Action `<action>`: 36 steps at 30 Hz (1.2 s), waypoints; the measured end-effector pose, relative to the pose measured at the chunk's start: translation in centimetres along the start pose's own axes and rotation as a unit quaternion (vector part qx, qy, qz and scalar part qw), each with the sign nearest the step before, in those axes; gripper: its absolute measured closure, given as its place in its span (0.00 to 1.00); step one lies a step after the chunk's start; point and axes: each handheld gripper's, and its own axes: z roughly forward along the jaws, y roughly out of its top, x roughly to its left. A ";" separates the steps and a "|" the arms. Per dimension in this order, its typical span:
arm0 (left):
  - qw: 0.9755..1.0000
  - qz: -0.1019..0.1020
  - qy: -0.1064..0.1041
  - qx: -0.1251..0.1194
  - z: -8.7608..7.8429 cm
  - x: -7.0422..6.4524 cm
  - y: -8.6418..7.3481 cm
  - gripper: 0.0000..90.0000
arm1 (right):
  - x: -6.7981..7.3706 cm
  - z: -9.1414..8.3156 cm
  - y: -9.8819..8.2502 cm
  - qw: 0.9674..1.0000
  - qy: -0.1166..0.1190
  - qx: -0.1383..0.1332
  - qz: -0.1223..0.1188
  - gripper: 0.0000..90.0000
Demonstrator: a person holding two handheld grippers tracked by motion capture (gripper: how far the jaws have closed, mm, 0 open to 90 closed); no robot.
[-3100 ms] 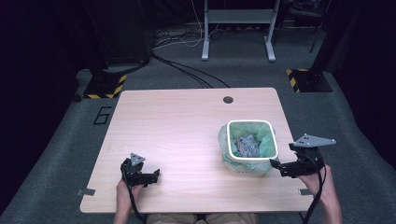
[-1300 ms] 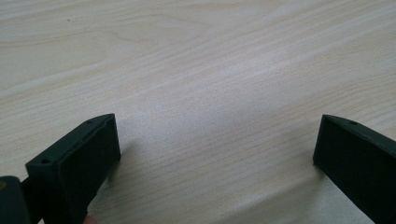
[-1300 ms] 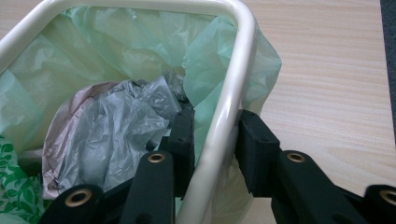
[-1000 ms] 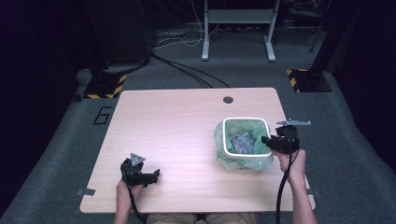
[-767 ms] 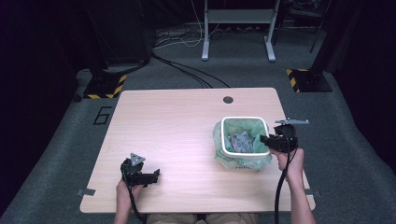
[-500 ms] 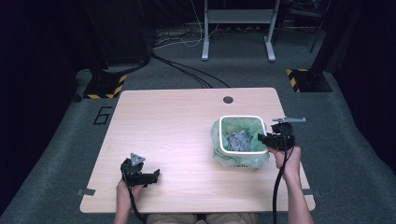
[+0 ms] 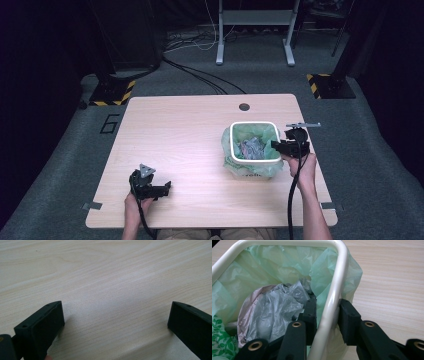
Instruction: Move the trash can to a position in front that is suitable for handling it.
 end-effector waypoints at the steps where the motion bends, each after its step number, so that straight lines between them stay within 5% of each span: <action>1: 1.000 0.000 0.000 0.000 0.0 0.0 0.0 0.00 | 0.1 0.1 0.0 1.000 0.001 0.000 0.003 0.77; 36: 1.000 0.000 0.000 0.000 0.0 0.0 0.0 0.00 | 3.6 3.3 1.9 1.000 0.011 -0.004 0.015 0.77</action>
